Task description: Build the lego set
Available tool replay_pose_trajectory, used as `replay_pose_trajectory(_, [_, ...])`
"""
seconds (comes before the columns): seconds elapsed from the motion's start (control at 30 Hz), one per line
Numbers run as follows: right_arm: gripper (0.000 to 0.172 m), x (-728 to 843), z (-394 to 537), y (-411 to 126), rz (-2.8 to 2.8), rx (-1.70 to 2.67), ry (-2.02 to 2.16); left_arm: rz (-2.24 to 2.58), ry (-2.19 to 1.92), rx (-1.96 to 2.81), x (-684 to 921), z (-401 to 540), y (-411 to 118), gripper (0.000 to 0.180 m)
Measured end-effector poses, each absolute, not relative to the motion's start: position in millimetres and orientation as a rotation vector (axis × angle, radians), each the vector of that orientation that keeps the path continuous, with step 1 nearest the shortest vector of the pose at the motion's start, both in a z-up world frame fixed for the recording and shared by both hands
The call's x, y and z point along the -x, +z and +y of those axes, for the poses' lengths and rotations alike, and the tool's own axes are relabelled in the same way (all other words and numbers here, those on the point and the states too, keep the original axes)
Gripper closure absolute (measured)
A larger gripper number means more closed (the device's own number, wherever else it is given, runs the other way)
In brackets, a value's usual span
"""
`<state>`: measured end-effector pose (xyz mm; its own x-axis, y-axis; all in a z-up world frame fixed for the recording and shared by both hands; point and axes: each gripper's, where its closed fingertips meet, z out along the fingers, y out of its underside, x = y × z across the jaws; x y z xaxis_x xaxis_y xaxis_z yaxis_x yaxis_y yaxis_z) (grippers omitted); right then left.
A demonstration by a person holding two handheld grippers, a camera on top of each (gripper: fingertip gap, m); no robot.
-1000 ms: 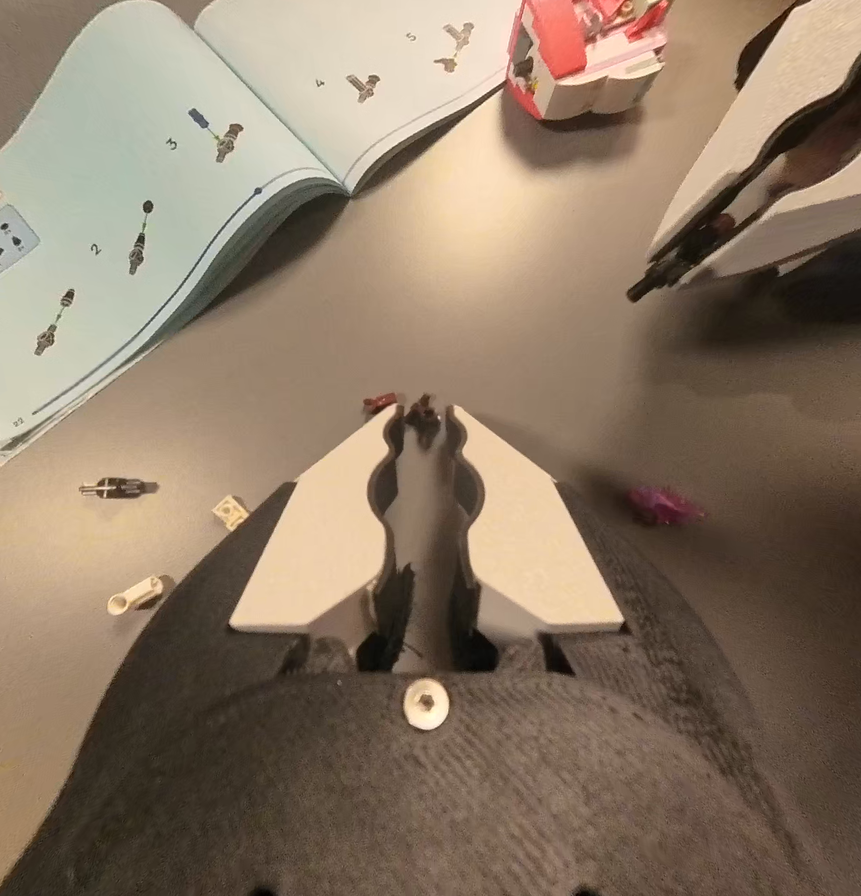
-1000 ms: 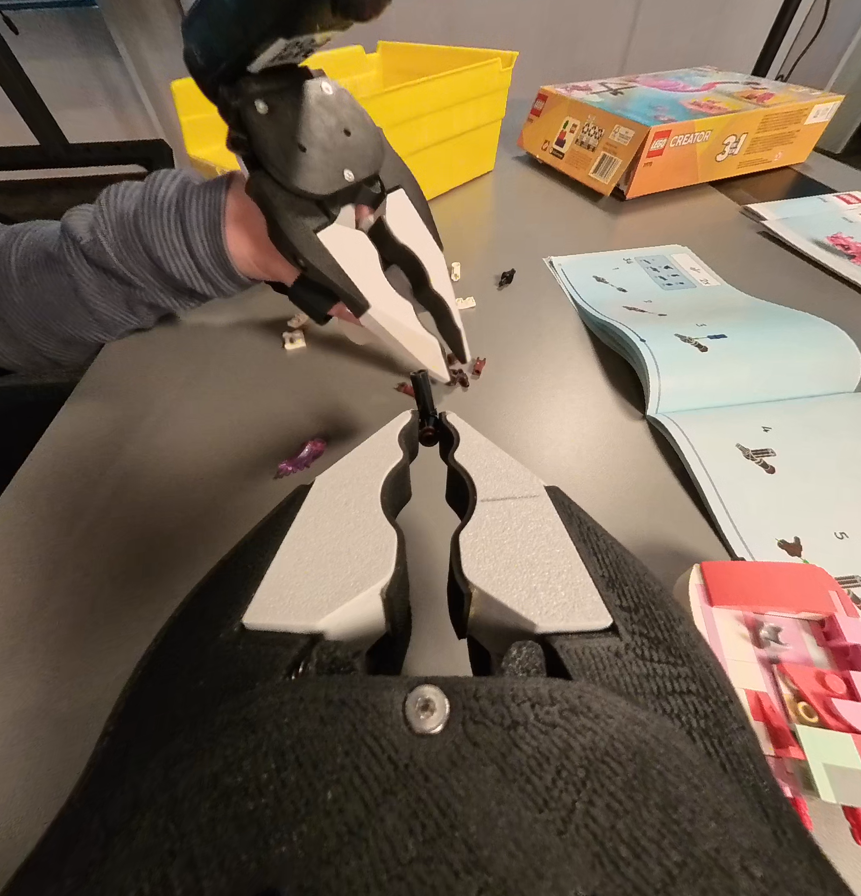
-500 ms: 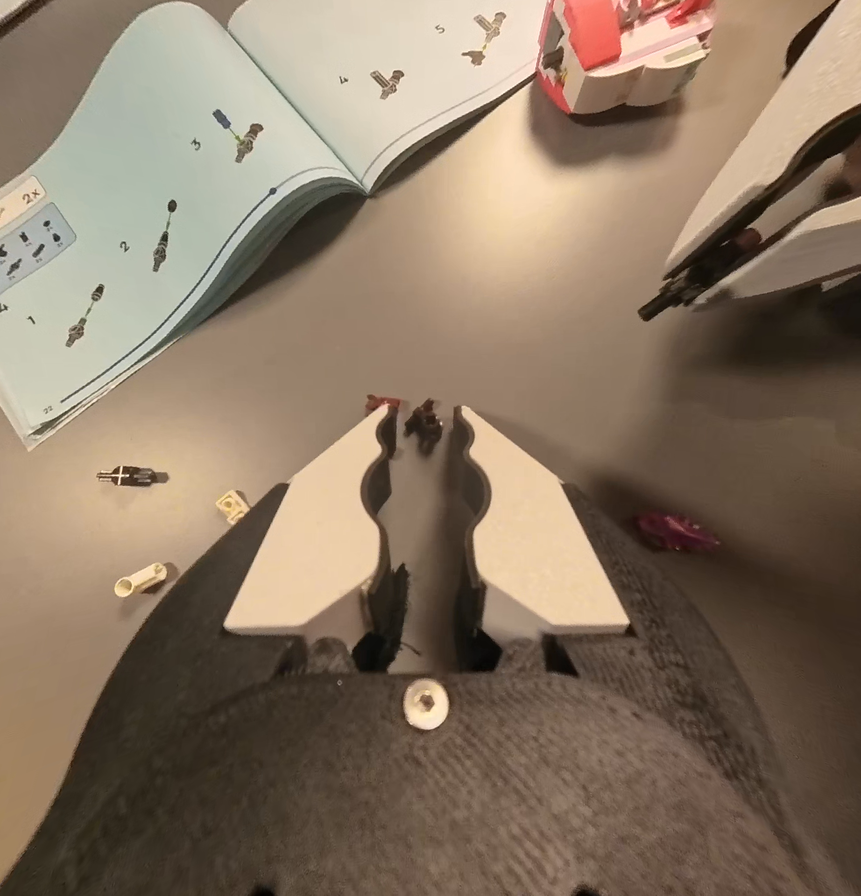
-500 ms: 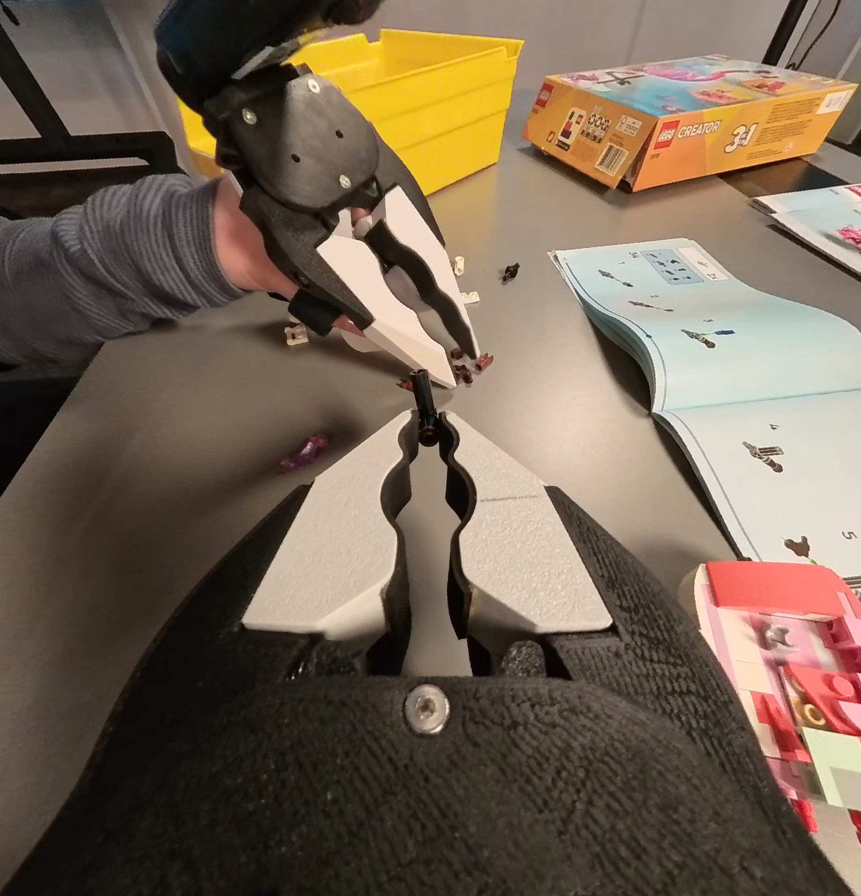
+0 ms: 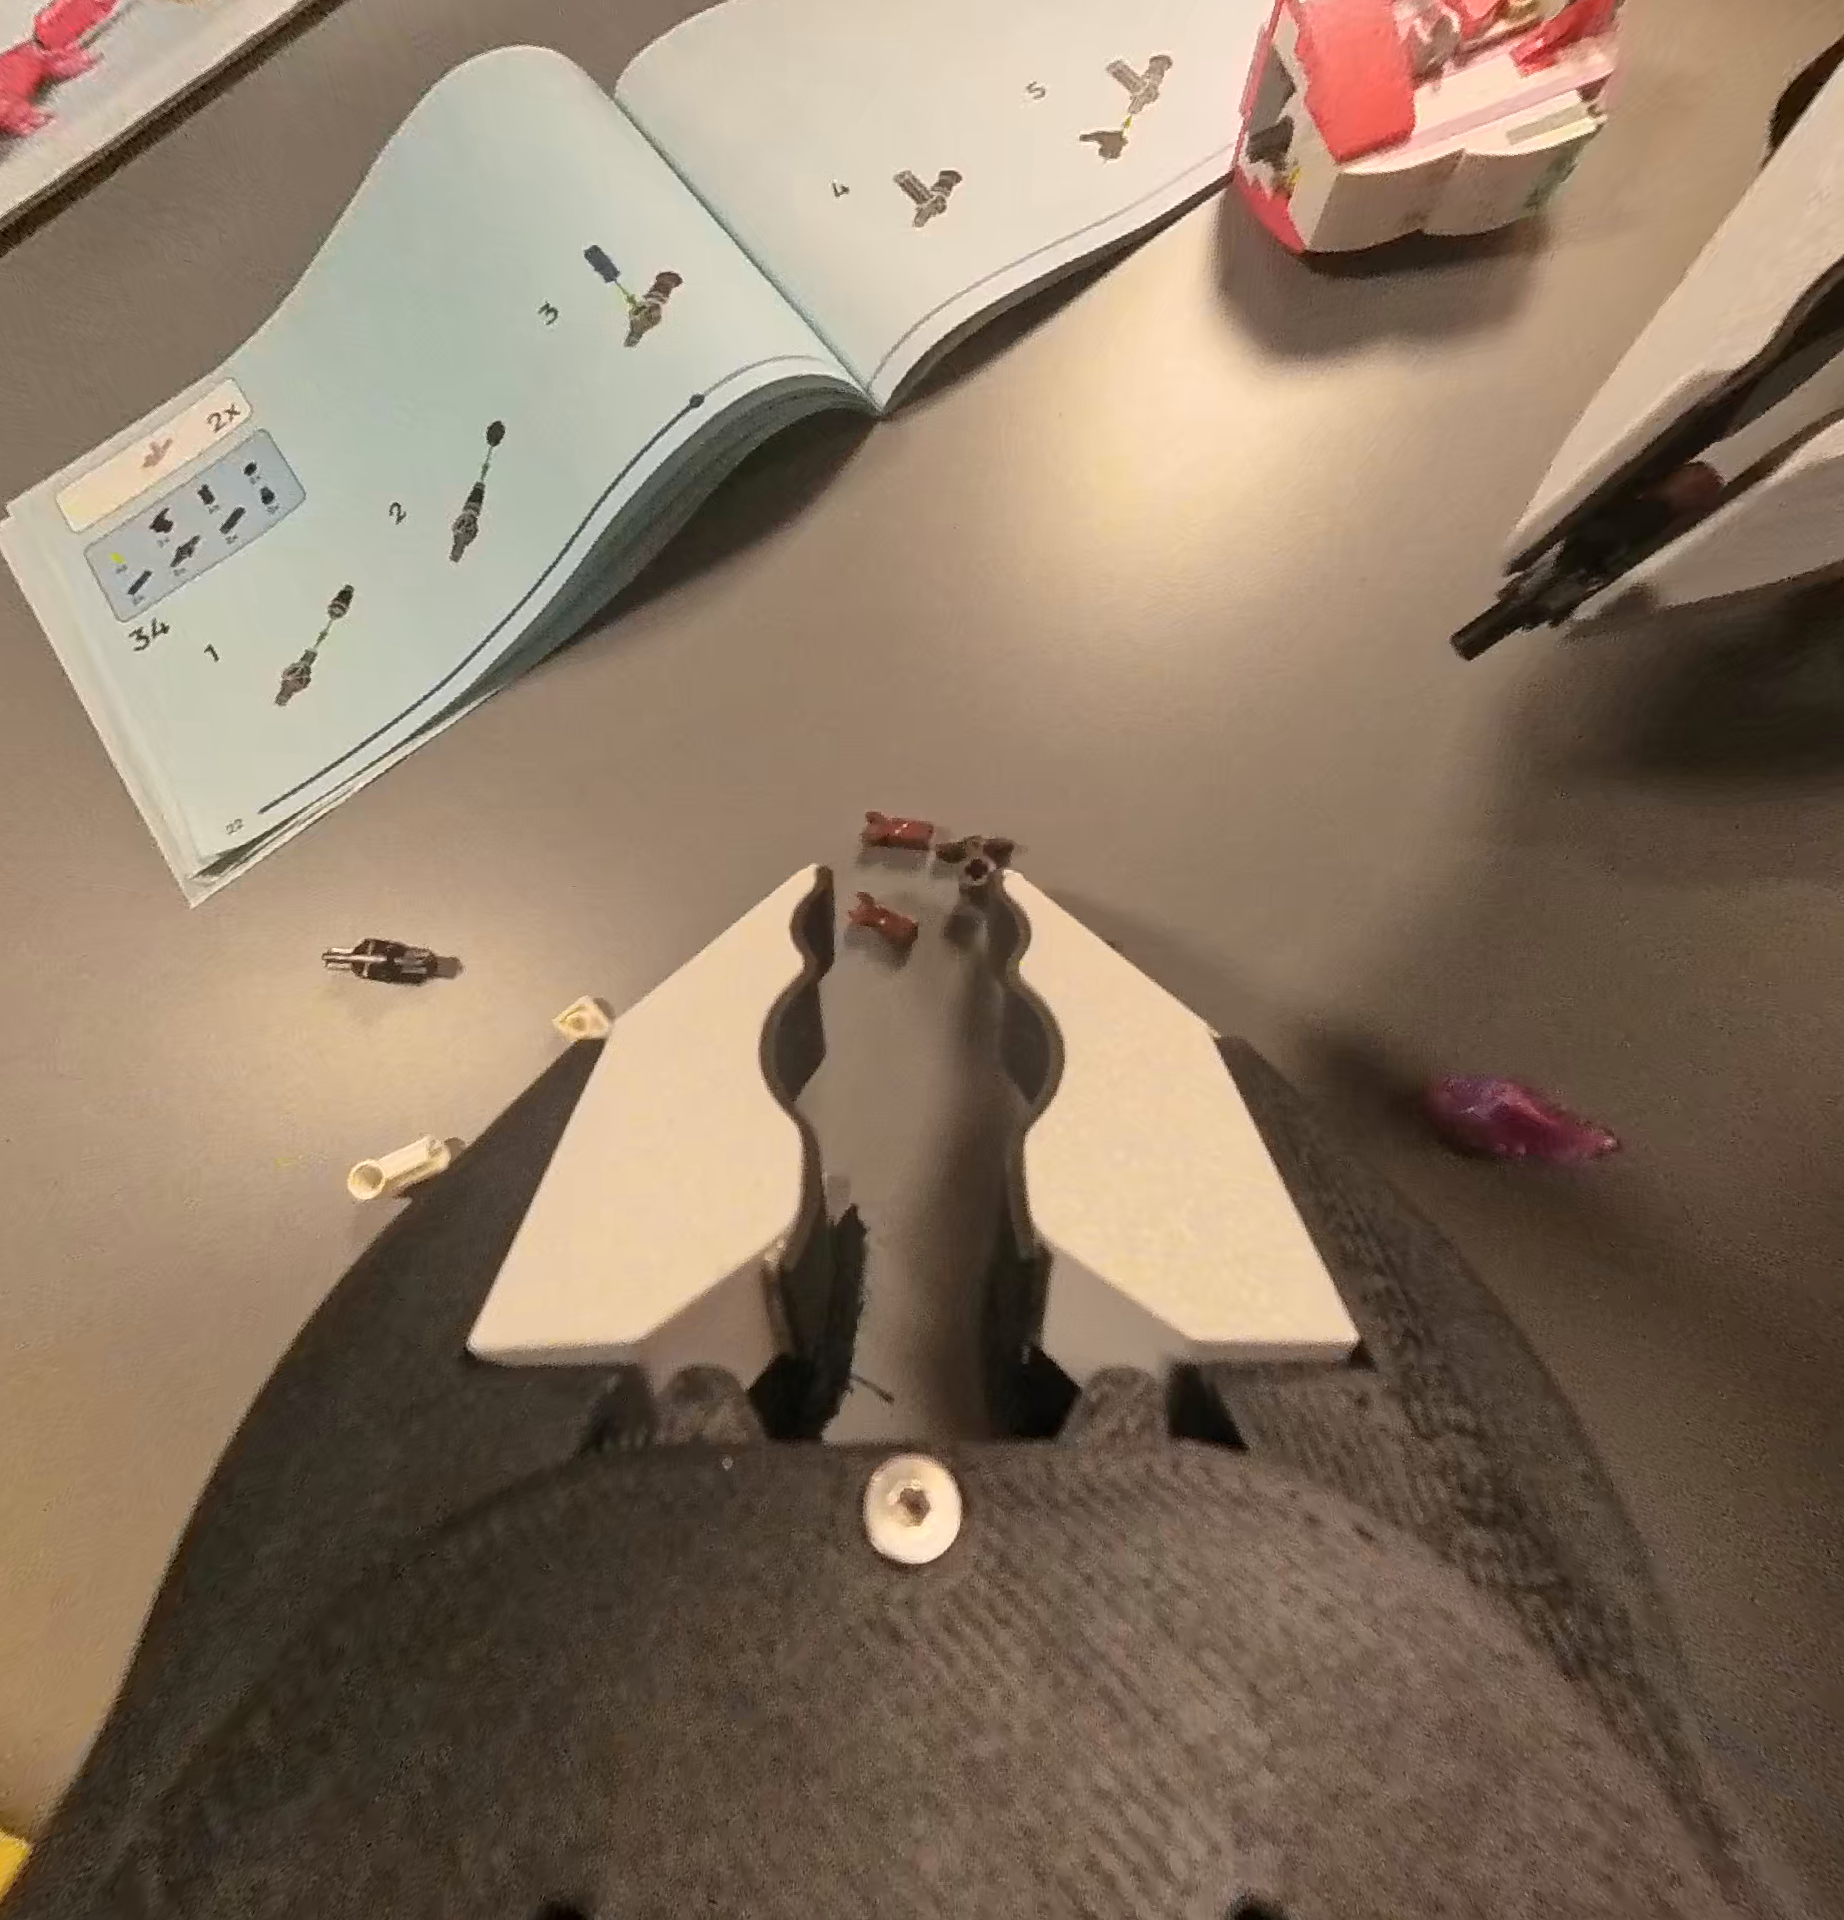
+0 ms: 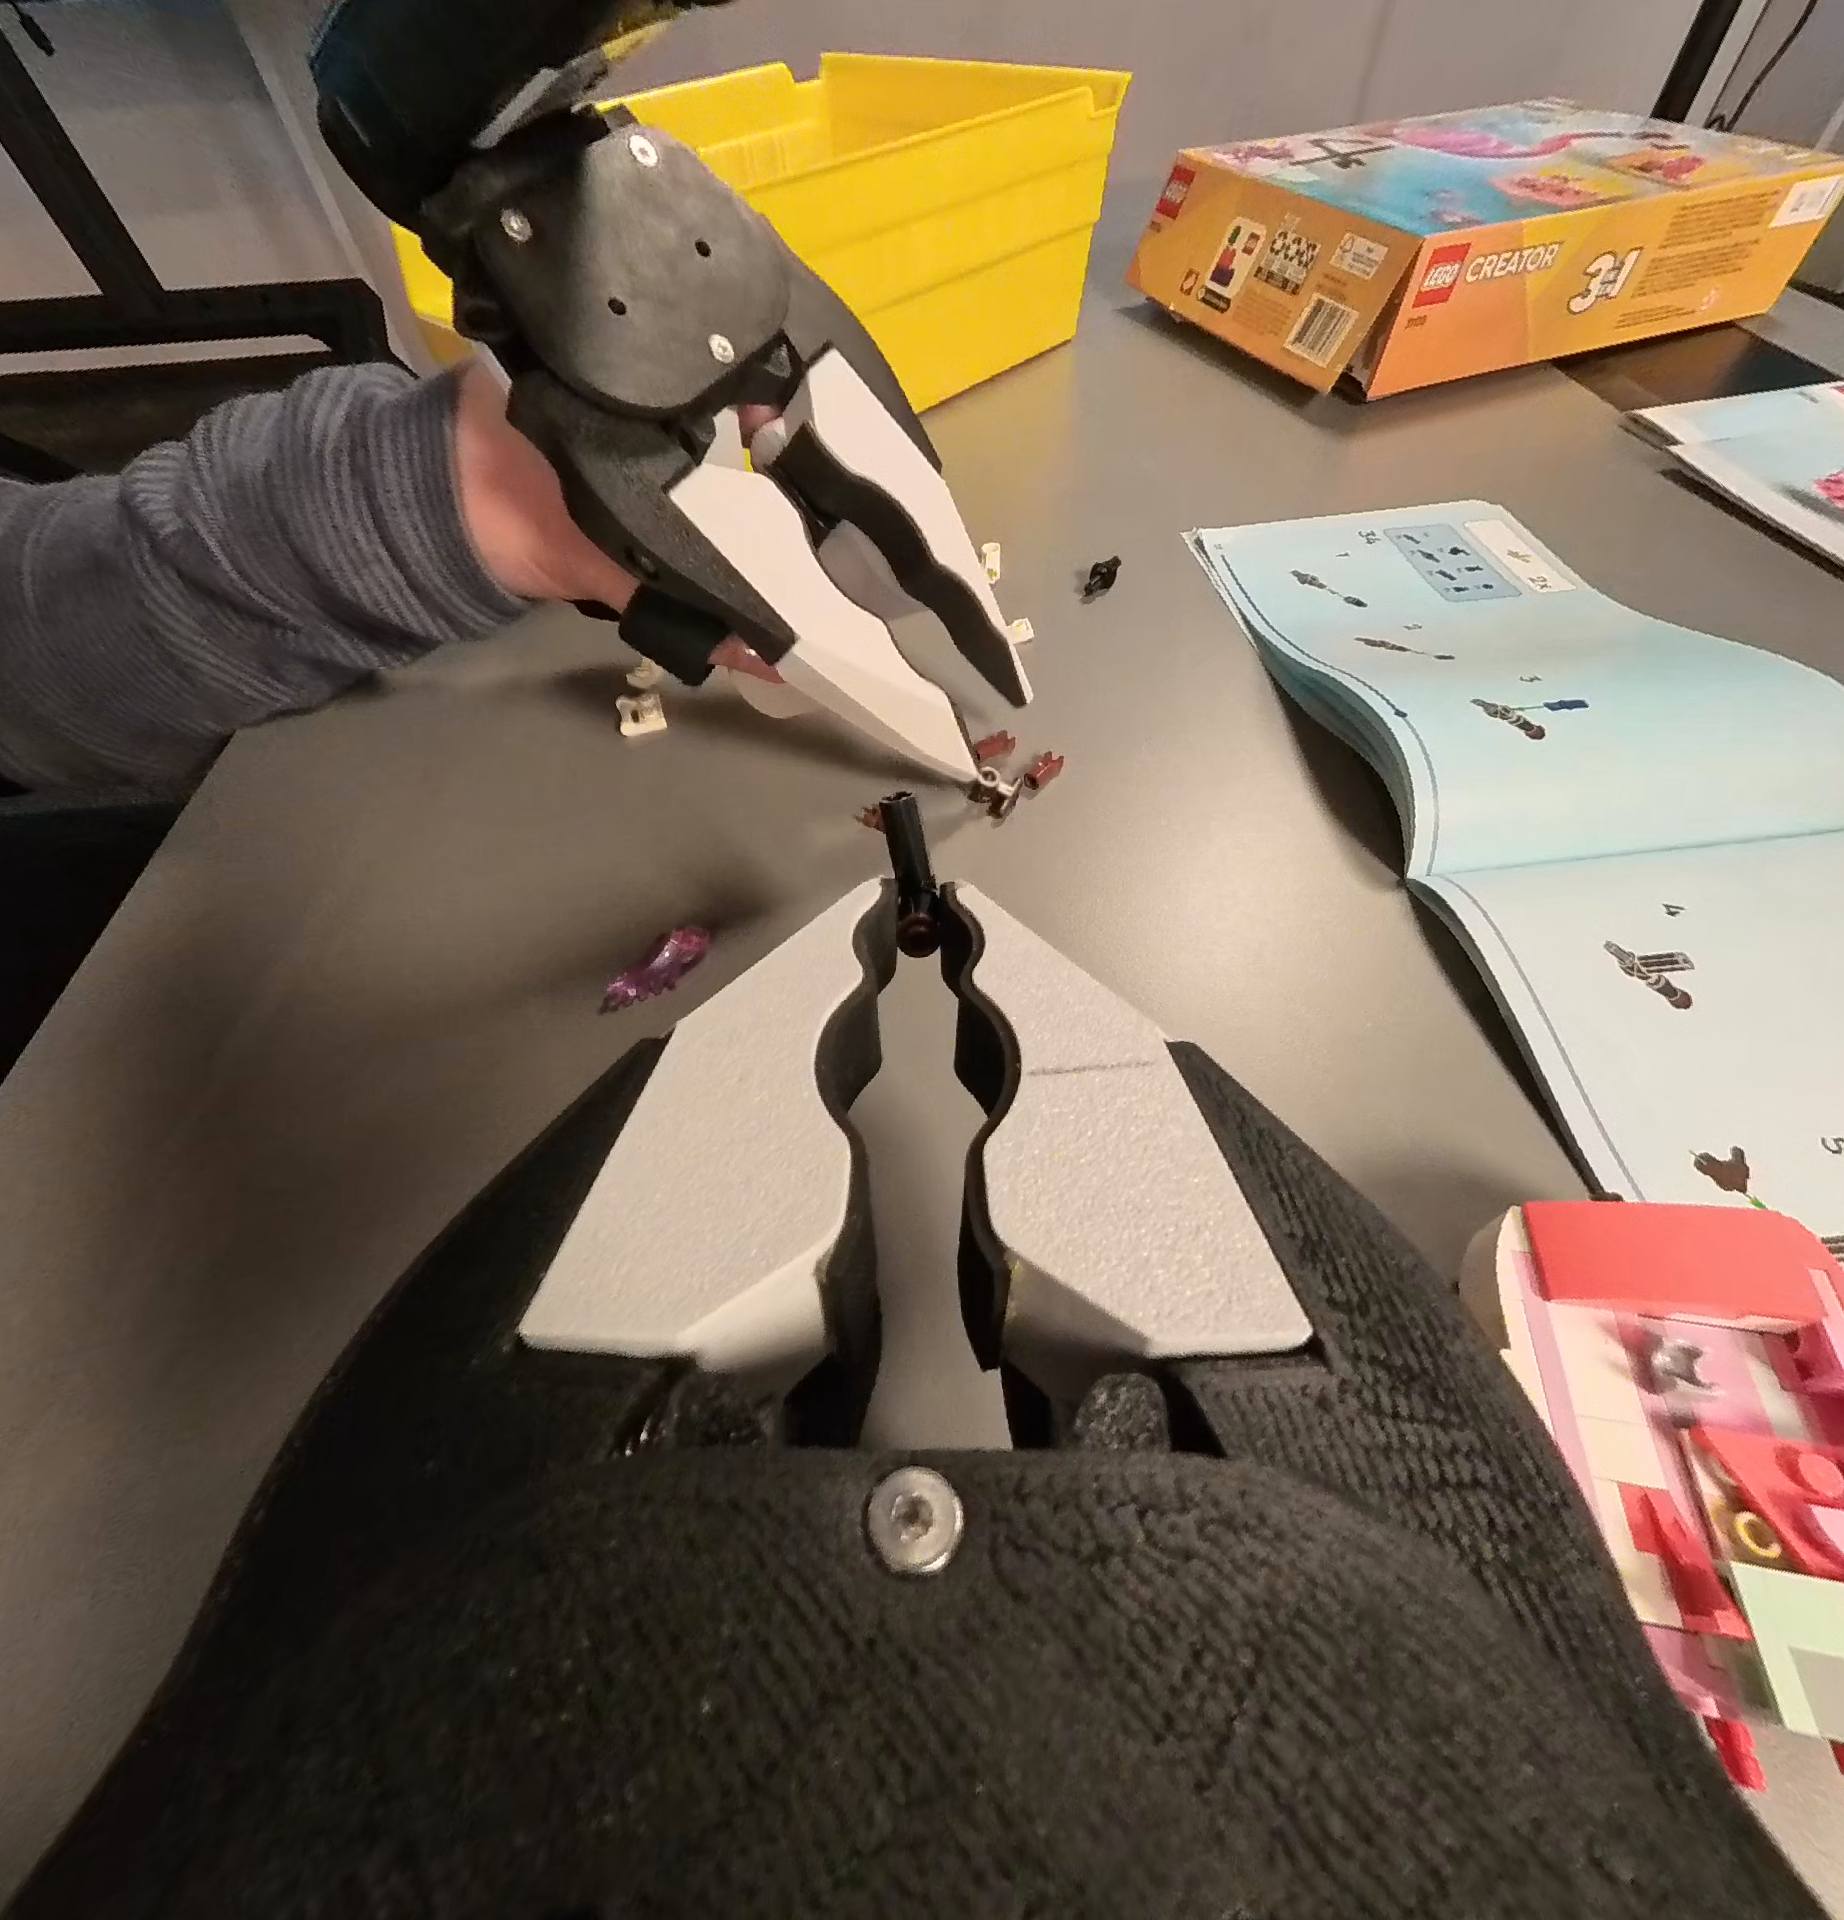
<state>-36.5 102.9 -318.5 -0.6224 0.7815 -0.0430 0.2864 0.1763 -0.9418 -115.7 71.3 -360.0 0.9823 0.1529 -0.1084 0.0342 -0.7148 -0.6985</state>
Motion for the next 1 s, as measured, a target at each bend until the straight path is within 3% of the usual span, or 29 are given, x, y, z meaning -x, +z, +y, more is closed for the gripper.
replay_pose_trajectory(1.0, [0.166,35,100,-322,-2.039,1.007,1.444,-0.120,0.077,2.385,101,76,-370,0.165])
